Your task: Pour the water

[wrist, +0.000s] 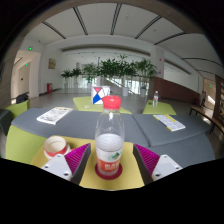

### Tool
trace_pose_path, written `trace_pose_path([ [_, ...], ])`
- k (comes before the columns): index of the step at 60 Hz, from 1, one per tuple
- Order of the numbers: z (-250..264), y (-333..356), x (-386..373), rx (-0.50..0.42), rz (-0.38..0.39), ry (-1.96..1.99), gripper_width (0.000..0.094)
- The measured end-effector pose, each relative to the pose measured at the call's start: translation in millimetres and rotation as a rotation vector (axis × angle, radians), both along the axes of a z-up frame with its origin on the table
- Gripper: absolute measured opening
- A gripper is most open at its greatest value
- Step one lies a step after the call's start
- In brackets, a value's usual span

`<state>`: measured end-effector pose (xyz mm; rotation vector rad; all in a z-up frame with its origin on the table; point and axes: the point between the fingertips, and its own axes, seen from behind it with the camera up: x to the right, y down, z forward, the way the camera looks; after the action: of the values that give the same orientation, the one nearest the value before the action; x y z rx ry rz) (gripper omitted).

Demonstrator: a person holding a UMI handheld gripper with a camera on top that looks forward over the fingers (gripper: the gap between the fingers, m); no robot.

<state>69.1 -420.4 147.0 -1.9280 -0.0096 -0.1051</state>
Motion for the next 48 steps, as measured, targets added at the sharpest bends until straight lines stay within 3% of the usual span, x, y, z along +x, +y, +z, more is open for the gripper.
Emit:
trace_pose_path([
  [30,101,-247,-71,0.015,-0.043,-0.055,0.0855],
  [48,113,-316,-91,0.018,-0.057,-0.028,0.0852],
])
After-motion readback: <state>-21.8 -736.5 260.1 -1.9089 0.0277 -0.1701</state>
